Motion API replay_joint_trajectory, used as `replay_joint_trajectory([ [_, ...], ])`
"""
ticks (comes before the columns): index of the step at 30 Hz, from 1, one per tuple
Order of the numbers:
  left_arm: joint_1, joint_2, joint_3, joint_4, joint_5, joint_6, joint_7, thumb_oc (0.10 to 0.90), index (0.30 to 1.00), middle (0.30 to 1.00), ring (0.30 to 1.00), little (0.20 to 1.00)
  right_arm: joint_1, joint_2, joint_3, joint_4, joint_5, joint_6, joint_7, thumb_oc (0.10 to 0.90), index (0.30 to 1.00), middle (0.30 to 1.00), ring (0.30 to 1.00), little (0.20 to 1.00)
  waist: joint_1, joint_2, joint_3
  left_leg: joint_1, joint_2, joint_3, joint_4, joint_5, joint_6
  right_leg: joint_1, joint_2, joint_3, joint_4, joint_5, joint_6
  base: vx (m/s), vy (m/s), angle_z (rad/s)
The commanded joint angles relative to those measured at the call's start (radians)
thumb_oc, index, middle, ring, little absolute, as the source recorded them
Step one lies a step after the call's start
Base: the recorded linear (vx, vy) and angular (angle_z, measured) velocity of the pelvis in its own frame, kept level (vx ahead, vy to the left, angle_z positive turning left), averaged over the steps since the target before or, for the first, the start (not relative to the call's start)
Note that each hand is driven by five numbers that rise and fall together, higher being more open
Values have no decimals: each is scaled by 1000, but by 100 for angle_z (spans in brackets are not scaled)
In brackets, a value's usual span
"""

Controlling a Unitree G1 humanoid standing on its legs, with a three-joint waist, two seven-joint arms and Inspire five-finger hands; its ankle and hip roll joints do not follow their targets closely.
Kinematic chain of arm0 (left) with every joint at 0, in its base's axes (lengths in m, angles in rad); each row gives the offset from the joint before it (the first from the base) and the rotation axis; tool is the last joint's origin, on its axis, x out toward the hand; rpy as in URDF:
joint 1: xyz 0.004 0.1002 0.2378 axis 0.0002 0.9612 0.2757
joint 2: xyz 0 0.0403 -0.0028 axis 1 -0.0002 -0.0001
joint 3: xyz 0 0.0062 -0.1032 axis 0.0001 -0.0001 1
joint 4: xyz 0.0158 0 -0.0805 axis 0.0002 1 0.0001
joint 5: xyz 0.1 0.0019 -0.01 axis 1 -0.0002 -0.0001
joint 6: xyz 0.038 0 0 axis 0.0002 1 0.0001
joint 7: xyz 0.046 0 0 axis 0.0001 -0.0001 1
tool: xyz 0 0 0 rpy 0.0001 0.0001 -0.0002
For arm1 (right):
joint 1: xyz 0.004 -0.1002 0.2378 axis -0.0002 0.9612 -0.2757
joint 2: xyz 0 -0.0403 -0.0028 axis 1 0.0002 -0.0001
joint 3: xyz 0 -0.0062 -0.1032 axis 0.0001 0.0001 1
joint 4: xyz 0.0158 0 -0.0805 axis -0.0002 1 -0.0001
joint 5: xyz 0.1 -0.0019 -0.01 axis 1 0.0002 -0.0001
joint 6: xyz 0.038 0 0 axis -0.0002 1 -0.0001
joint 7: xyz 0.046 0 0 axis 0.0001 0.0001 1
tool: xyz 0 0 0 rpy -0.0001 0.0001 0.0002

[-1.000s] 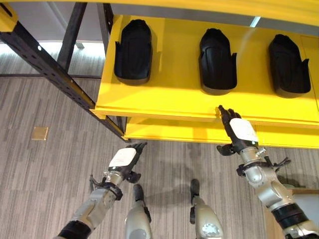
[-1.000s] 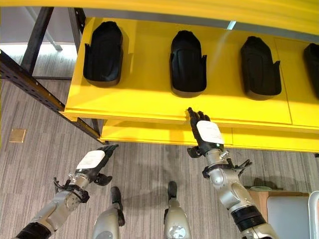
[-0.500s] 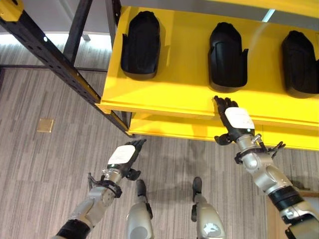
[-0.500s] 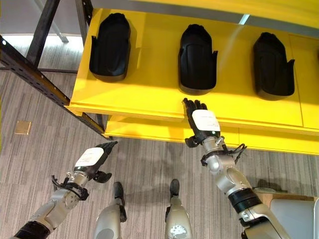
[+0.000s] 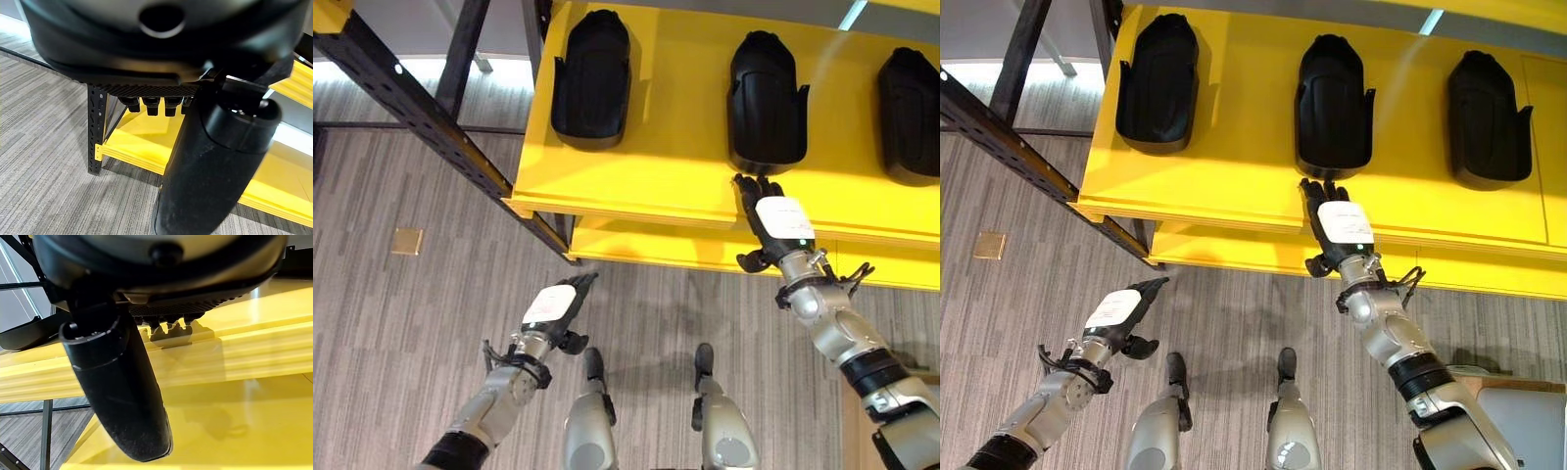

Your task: Move parts from the plastic box to the shelf.

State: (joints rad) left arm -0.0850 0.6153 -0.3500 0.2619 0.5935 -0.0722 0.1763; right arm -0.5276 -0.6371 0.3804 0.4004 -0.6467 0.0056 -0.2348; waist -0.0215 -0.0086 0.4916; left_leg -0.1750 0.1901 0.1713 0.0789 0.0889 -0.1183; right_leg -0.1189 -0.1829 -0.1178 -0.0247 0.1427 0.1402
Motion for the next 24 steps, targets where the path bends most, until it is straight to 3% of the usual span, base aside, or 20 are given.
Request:
replay_joint_trajectory([
  [1, 15, 51, 32, -105, -23, -41, 22, 900, 1000, 1000, 1000, 1000, -81, -46, 40, 21, -2, -3, -2, 900, 1000, 1000, 1000, 1000, 33, -23, -57, -84, 9, -60, 102, -17, 17, -68, -52, 4, 154, -49, -1, 0, 0, 0],
  [24, 22, 53, 37, -87, -35, -28, 21, 900, 1000, 1000, 1000, 1000, -160, -62, 72, 77, 7, 13, 9, 900, 1000, 1000, 1000, 1000, 44, -14, -44, -99, 3, -66, 100, -15, 20, -86, -56, 1, 165, -51, -1, 0, 0, 0],
])
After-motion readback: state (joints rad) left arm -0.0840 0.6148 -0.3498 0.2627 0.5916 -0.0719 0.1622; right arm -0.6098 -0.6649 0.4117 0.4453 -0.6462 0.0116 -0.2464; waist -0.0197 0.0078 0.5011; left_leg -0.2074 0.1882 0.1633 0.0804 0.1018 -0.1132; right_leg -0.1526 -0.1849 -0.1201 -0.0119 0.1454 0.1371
